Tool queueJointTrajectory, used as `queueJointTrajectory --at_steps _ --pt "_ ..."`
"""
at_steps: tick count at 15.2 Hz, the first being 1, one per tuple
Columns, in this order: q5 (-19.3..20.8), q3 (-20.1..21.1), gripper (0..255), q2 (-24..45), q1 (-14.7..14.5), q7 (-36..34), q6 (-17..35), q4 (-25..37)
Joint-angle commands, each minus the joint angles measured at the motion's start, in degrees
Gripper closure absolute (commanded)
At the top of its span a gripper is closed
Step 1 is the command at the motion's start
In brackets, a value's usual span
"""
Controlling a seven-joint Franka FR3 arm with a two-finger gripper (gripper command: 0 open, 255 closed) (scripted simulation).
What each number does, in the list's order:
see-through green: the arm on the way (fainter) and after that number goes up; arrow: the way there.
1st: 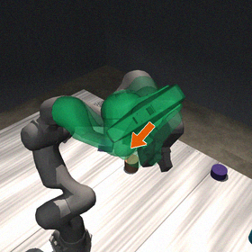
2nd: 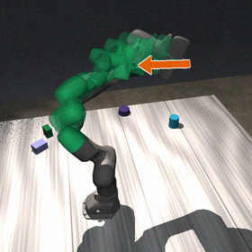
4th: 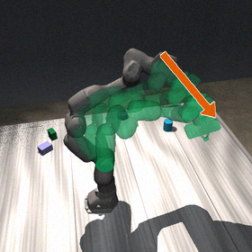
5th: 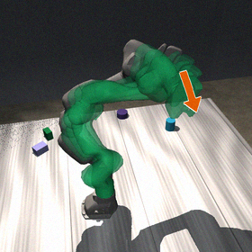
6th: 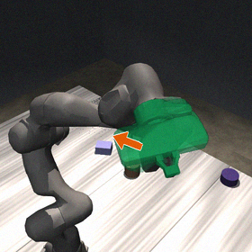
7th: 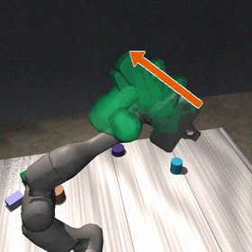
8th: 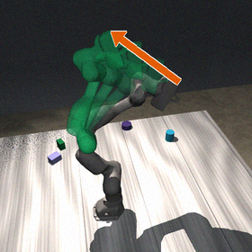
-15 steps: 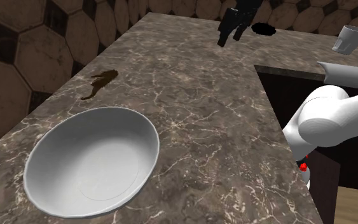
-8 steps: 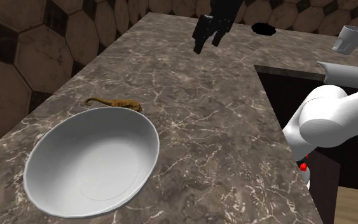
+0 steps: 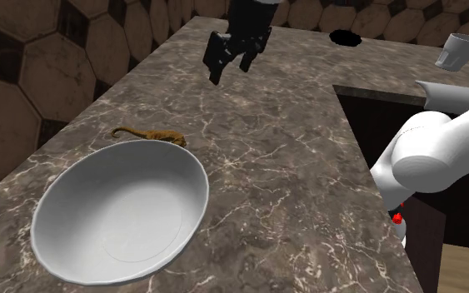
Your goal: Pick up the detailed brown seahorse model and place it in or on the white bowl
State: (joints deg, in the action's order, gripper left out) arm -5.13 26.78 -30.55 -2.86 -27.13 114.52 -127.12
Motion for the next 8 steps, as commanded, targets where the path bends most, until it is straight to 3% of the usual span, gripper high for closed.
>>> queueJointTrajectory --at_steps 1,8 --pt "1.12 2.94 0 2.98 0.55 -2.76 2.46 1.54" --pt "10.01 14.48 0 15.1 3.82 -14.58 6.85 10.75"
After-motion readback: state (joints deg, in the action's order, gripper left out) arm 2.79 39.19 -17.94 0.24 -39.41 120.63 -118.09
